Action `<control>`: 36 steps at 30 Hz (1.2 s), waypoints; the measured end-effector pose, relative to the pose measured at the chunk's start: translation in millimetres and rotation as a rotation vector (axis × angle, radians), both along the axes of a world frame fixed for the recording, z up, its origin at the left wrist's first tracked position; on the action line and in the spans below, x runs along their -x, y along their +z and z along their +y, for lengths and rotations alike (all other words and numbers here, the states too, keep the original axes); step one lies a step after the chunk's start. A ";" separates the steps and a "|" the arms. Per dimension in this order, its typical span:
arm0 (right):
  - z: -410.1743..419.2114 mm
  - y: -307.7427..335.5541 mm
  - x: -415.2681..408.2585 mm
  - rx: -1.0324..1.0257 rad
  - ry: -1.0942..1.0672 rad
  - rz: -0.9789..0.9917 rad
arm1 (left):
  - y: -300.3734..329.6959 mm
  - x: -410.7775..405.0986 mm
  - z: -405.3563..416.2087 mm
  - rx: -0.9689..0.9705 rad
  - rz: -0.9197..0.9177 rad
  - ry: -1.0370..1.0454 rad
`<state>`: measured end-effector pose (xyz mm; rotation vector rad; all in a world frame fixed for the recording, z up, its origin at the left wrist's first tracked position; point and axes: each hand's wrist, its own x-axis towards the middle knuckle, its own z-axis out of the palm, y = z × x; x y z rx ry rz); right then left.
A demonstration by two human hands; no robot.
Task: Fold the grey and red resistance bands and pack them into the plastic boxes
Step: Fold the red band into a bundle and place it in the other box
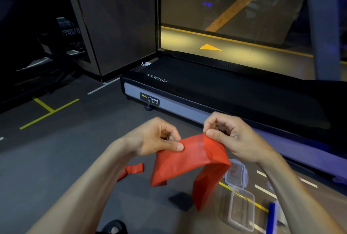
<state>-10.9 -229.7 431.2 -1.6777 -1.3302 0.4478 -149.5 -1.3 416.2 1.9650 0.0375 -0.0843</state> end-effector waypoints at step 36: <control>20.8 -3.6 18.8 -0.026 0.064 0.035 | 0.2 12.6 7.2 -0.120 0.135 -0.214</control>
